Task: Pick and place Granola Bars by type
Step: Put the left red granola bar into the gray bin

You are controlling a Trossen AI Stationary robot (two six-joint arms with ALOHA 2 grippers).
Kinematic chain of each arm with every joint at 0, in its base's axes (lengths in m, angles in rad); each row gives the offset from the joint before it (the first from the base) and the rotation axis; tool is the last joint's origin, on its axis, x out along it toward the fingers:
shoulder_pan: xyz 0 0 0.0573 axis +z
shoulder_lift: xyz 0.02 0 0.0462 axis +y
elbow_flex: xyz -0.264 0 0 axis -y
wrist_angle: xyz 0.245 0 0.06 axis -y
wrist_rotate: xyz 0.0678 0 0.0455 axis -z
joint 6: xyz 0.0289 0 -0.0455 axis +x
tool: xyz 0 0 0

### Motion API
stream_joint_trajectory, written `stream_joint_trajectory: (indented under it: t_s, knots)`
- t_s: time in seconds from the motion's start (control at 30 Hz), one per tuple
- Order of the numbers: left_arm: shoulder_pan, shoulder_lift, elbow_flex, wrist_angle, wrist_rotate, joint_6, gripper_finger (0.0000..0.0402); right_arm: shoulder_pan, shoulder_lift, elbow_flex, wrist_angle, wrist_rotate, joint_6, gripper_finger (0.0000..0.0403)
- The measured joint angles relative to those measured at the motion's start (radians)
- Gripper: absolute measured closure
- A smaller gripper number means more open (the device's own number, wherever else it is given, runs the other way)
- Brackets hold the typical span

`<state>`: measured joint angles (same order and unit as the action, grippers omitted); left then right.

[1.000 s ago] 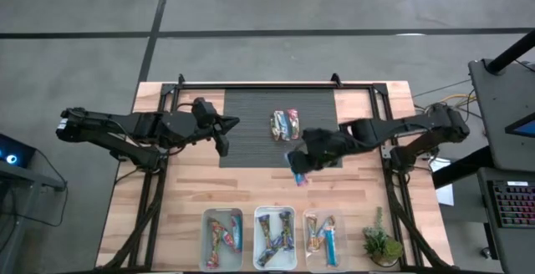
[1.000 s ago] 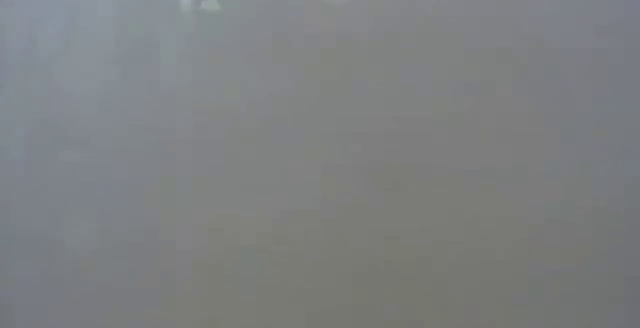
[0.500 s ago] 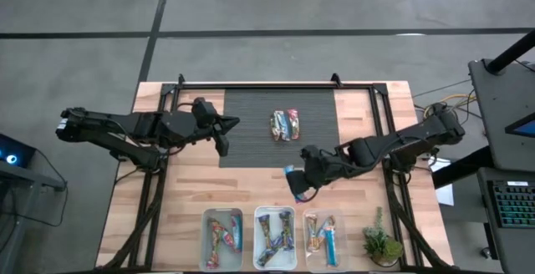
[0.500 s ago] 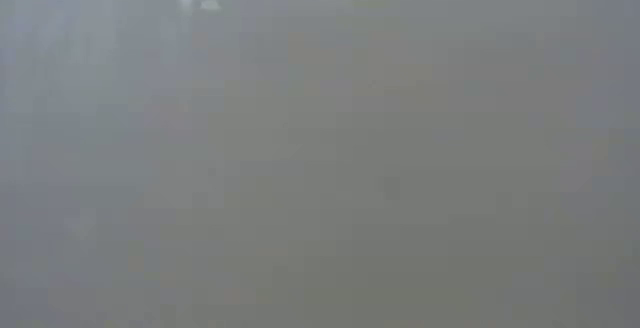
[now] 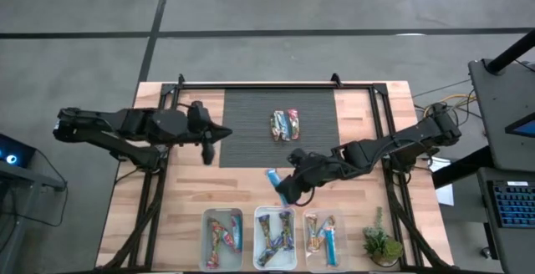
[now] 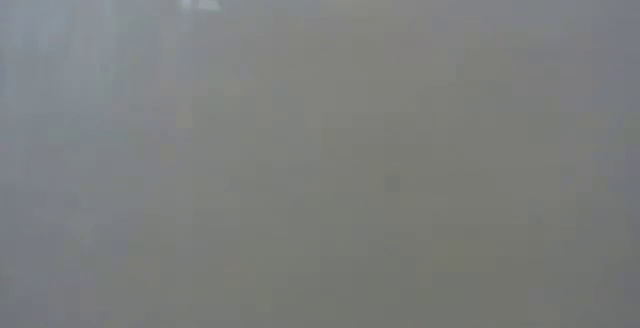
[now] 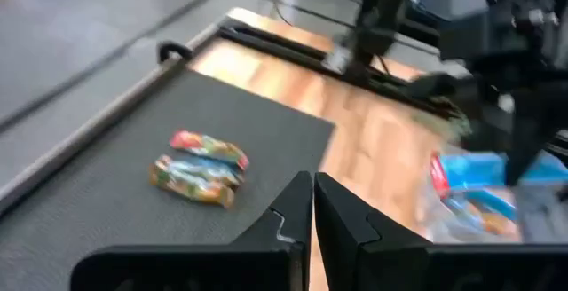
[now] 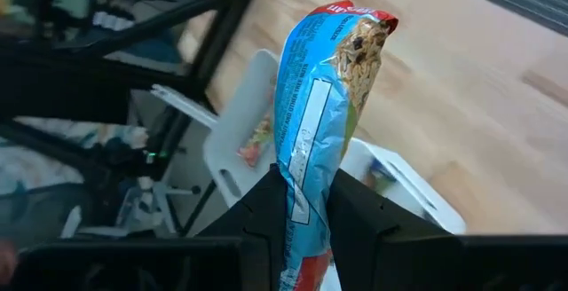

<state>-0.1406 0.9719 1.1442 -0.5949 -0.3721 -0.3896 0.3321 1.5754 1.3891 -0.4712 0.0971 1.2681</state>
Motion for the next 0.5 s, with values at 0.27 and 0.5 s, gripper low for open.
stream_joint_trajectory:
  t_s: [0.27,0.5]
  knots:
    - [0.000,-0.160,0.000,0.000,0.042,0.035,0.0402,0.002,0.013,0.000,0.159,0.041,-0.036,0.0342]
    - [0.001,-0.254,0.000,-0.005,0.039,0.104,0.0402,0.002,0.111,0.011,0.410,0.061,0.025,0.0342]
